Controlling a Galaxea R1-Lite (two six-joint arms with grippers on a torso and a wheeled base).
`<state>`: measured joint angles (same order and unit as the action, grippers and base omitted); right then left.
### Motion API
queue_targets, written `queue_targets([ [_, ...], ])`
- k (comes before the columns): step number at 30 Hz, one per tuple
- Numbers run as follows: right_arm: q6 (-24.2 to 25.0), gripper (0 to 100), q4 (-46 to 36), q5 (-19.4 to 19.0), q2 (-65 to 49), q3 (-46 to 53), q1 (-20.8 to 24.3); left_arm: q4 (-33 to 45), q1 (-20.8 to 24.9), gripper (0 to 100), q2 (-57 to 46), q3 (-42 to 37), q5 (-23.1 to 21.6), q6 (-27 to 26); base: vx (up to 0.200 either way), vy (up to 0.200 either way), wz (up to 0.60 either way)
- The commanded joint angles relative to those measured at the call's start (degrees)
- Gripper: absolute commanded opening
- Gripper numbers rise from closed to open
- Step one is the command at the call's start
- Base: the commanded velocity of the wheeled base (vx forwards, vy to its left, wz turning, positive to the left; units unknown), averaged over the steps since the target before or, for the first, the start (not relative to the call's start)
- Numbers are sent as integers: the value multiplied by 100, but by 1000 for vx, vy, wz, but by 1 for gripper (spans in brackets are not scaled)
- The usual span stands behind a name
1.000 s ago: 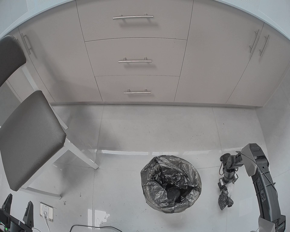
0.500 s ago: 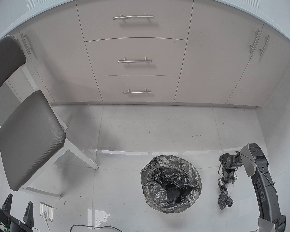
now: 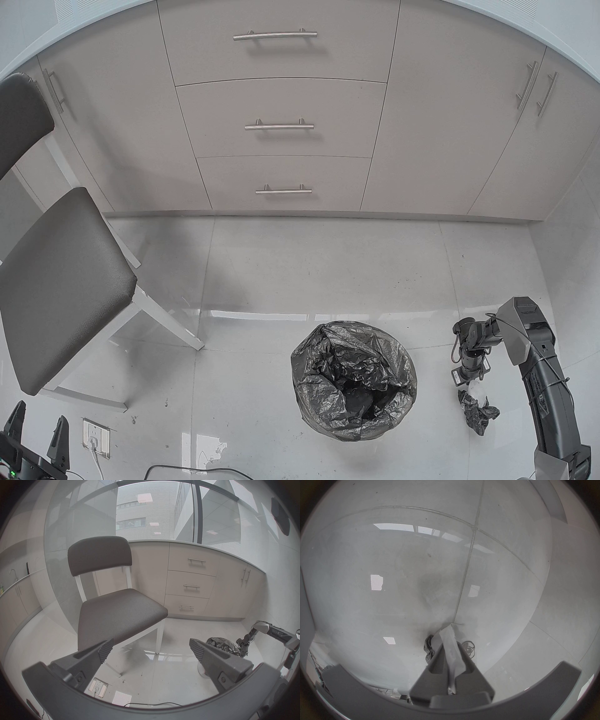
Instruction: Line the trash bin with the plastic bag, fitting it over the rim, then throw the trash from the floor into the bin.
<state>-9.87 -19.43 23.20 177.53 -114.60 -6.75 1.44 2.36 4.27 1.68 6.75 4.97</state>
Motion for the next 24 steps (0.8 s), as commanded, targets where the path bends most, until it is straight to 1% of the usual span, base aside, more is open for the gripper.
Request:
queue_targets([
  [1,-6,0,-166,0,9,1,-1,6,1,100,4,-1,1,4,0,0,0],
  [4,3,0,-307,0,-122,1,-1,-3,1,100,13,-1,1,12,0,0,0],
  [12,3,0,-1054,-35,-1239,1,16,6,-43,100,-22,-1,1,-49,0,0,0],
  [15,3,0,-1168,-52,-1643,1,86,-3,-43,100,-22,-1,1,-40,0,0,0],
  [20,-6,0,-1739,-87,-2372,1,174,6,-43,100,-22,-1,1,-40,0,0,0],
  [23,-6,0,-1819,-96,-2487,1,192,6,-43,100,-22,-1,1,-40,0,0,0],
  [24,-6,0,-2003,-114,-2873,1,236,6,-43,100,-22,-1,1,-32,0,0,0],
])
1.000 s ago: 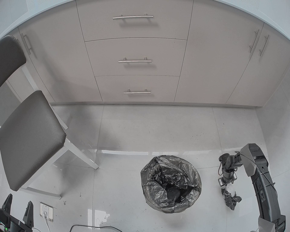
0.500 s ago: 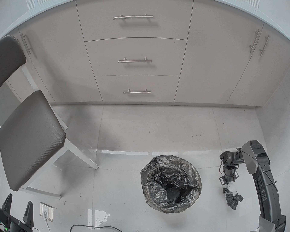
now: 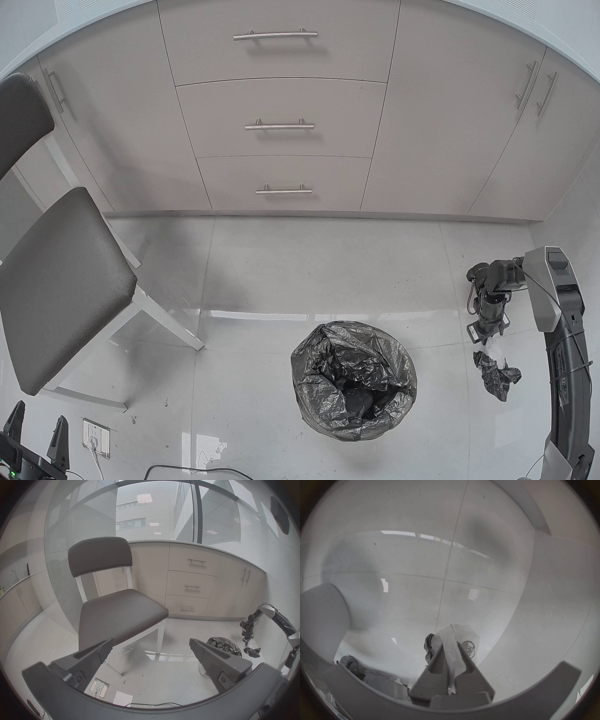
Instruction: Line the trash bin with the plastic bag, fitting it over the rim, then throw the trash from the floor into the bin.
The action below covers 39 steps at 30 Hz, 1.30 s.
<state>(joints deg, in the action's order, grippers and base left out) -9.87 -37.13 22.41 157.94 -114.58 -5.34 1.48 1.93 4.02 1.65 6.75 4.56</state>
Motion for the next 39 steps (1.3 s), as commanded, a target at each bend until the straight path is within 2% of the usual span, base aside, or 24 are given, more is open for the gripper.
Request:
queue_targets([
  [1,-6,0,-251,-35,-941,-1,94,2,1,100,2,2,1,1,0,0,0],
  [9,12,0,-910,-307,-1820,-1,279,2,1,100,2,2,1,27,0,0,0],
  [13,188,0,-1191,-316,-2162,-1,701,2,1,100,2,2,1,36,0,0,0],
  [17,240,0,-1209,-325,-2233,-1,991,2,1,100,2,2,1,45,0,0,0],
  [20,249,0,-1191,-325,-2224,-1,1413,2,1,100,2,2,1,45,0,0,0],
  [27,302,0,-1103,-360,-2233,-1,2081,2,1,100,2,2,1,36,0,0,0],
  [33,733,0,-1033,-369,-2391,-1,2670,2,1,100,2,2,1,36,0,0,0],
  [38,829,0,-989,-377,-2426,-1,3074,2,1,100,2,2,1,36,0,0,0],
  [39,838,0,-971,-377,-2470,-1,3267,2,1,100,2,2,1,36,0,0,0],
])
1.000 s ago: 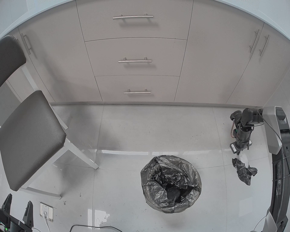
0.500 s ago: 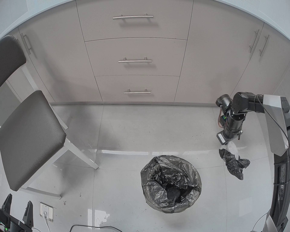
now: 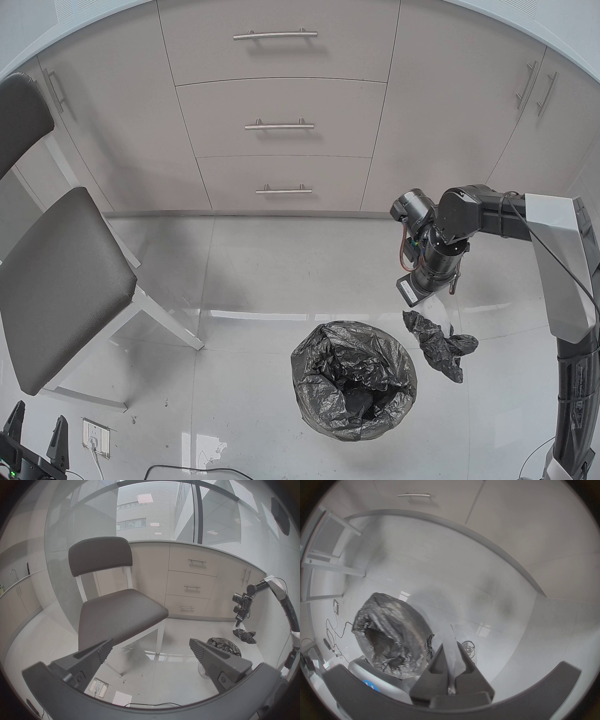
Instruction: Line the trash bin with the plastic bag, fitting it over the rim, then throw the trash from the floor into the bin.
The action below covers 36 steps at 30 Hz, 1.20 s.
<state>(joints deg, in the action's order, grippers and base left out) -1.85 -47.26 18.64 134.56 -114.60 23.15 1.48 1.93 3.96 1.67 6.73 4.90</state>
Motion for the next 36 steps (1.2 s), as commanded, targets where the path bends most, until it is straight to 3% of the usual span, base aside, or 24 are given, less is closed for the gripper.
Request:
queue_targets([
  [1,36,0,77,-1,-149,1,498,2,1,100,8,0,4,2,0,0,0],
  [15,537,0,209,-1,-141,1,1614,2,1,100,8,0,4,2,0,0,0],
  [34,634,0,411,8,97,1,1869,2,10,100,8,0,4,2,0,0,0],
  [35,634,100,411,-1,97,1,1877,-7,1,100,8,0,4,2,0,0,0],
  [36,634,100,420,-1,88,1,1877,-7,1,100,8,0,4,2,0,0,0],
])
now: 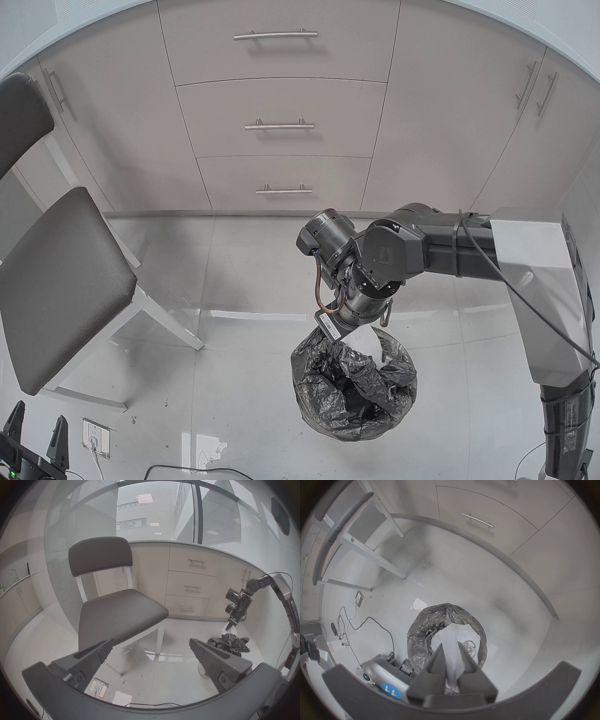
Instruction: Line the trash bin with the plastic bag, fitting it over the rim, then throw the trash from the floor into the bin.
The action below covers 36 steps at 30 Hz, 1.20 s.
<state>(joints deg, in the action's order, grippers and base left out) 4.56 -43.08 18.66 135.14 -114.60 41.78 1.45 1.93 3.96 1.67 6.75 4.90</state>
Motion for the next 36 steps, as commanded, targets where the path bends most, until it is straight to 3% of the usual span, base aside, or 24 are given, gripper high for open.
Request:
queue_targets([
  [1,10,100,10,-3,29,1,32,-4,1,100,8,0,1,2,0,0,0],
  [17,27,100,72,6,144,1,32,-4,1,100,8,0,1,2,0,0,0],
  [18,27,0,72,6,144,1,32,-4,1,100,8,0,1,2,0,0,0],
  [36,71,0,186,-12,935,1,-100,-4,1,100,8,0,1,2,0,0,0],
])
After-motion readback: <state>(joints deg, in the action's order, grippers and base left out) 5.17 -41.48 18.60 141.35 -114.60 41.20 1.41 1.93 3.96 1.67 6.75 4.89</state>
